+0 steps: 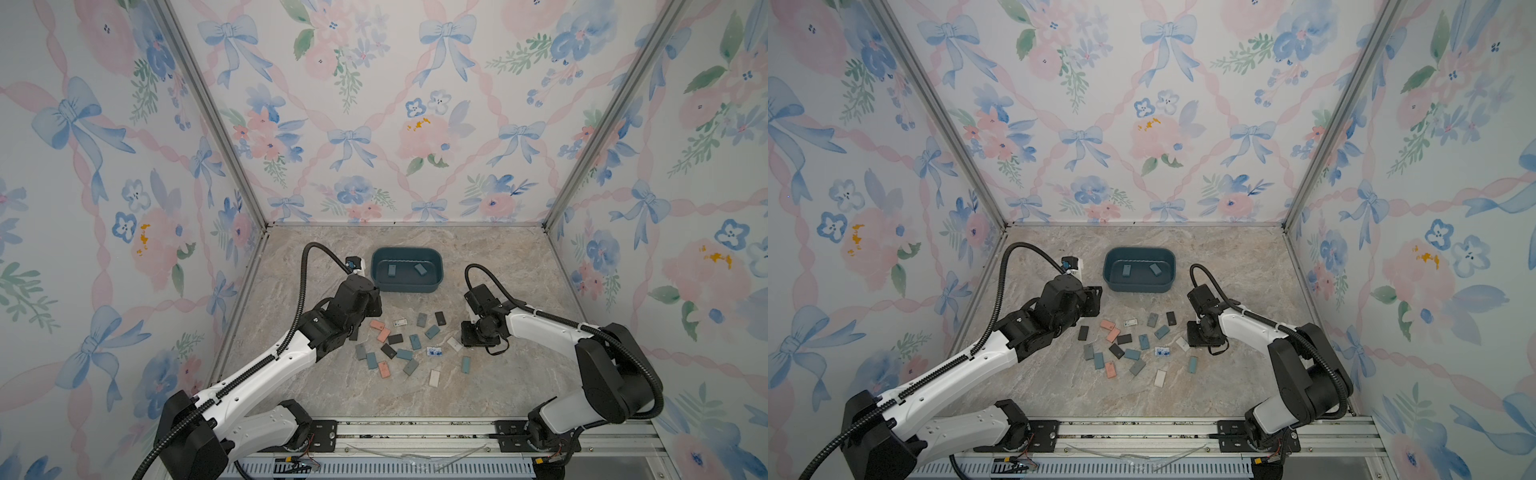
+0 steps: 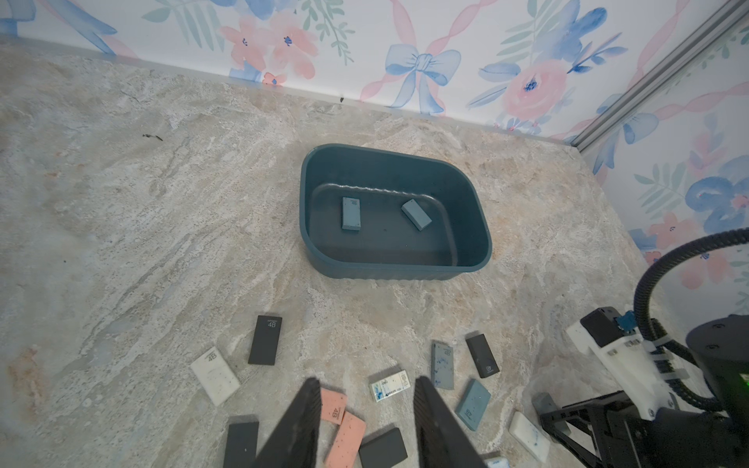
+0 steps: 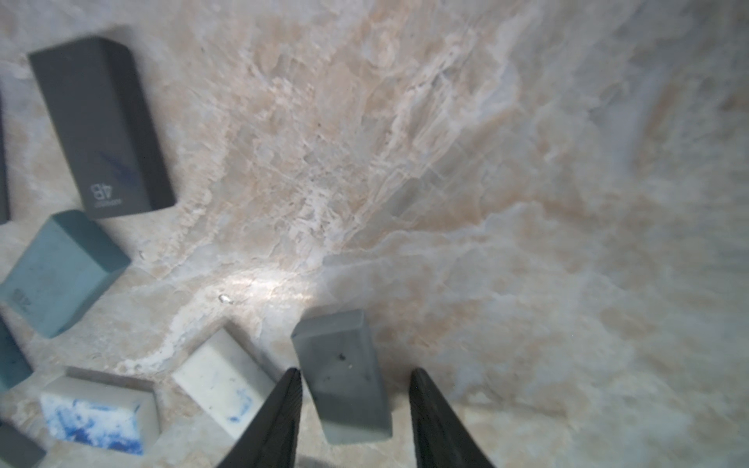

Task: Put the eraser in the storage box
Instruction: Pick up the eraser from the center of the board.

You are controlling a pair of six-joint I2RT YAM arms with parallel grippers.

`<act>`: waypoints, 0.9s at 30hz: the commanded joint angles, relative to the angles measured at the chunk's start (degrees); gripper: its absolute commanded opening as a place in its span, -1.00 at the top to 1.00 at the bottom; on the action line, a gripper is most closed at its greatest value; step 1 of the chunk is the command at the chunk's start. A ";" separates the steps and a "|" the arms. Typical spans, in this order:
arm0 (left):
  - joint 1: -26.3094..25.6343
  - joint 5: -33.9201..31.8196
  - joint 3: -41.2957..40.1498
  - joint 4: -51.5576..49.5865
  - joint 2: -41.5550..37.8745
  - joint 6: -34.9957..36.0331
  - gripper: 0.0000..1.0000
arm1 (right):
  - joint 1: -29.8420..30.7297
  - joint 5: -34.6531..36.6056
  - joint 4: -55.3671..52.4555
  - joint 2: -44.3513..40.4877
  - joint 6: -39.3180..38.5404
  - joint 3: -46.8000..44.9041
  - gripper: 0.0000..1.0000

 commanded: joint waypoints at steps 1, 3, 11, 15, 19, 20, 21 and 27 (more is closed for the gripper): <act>-0.29 -1.14 -0.65 0.53 -1.18 -1.05 0.19 | 0.13 0.20 -0.41 1.24 -0.20 1.02 0.12; -0.35 -1.23 -0.65 0.56 -1.24 -1.01 0.19 | 0.37 0.43 -0.45 1.42 -0.10 1.01 0.17; -0.33 -1.16 -0.65 0.60 -1.24 -0.87 0.20 | 1.45 1.34 -1.22 2.21 0.43 1.20 0.33; -0.28 -1.42 -0.56 0.60 -1.19 -0.71 0.20 | 1.54 1.82 -1.91 2.26 0.53 1.53 0.45; -0.29 -1.52 -0.56 0.60 -1.15 -0.70 0.20 | 1.58 1.96 -2.45 2.30 0.37 2.05 0.47; -0.27 -1.52 -0.64 0.56 -1.22 -0.73 0.20 | 1.60 1.96 -2.46 2.30 0.29 2.23 0.47; -0.27 -1.53 -0.65 0.59 -1.19 -0.76 0.20 | 1.52 1.96 -2.54 2.30 0.27 2.41 0.48; -0.27 -1.72 -0.91 0.53 -1.37 -0.78 0.20 | 1.54 1.73 -3.16 2.06 -0.05 3.69 0.48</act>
